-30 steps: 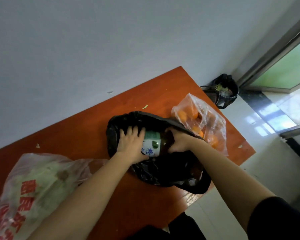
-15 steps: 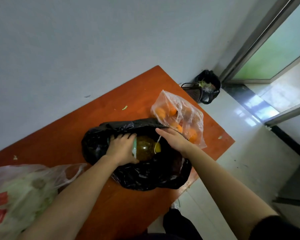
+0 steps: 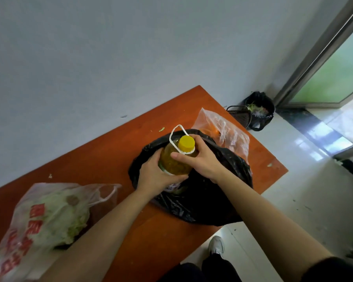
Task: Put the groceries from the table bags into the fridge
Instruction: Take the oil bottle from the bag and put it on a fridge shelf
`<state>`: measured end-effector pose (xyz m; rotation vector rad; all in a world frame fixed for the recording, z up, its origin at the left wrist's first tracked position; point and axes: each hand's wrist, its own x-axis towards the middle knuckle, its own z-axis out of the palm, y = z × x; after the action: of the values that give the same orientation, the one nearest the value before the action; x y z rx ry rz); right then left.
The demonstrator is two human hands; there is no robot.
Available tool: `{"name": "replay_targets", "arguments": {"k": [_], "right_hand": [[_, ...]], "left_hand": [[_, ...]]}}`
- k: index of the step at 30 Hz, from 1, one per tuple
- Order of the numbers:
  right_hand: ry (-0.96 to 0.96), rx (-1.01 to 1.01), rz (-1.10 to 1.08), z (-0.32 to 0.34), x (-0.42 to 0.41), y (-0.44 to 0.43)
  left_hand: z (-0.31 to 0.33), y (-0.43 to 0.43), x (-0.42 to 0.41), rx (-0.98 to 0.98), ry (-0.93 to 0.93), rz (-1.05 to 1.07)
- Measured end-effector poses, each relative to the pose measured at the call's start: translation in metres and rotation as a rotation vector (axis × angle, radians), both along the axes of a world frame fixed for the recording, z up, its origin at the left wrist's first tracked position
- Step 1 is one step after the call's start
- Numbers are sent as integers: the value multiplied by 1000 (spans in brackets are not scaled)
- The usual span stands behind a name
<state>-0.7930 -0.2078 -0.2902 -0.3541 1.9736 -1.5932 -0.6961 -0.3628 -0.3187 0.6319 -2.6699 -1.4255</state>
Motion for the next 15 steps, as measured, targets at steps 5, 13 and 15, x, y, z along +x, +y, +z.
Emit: {"name": "replay_targets", "arguments": {"k": [5,13,15], "right_hand": [[59,82,-79,4,7,11],[-60,-12,-346,-9,14,17],[-118,-52,-465,-13,16,24]], "left_hand": [[-6,16,-1,67,11,-52],[-1,-5,7,322,-172,-69],[-5,-10,12,369,-250,79]]}}
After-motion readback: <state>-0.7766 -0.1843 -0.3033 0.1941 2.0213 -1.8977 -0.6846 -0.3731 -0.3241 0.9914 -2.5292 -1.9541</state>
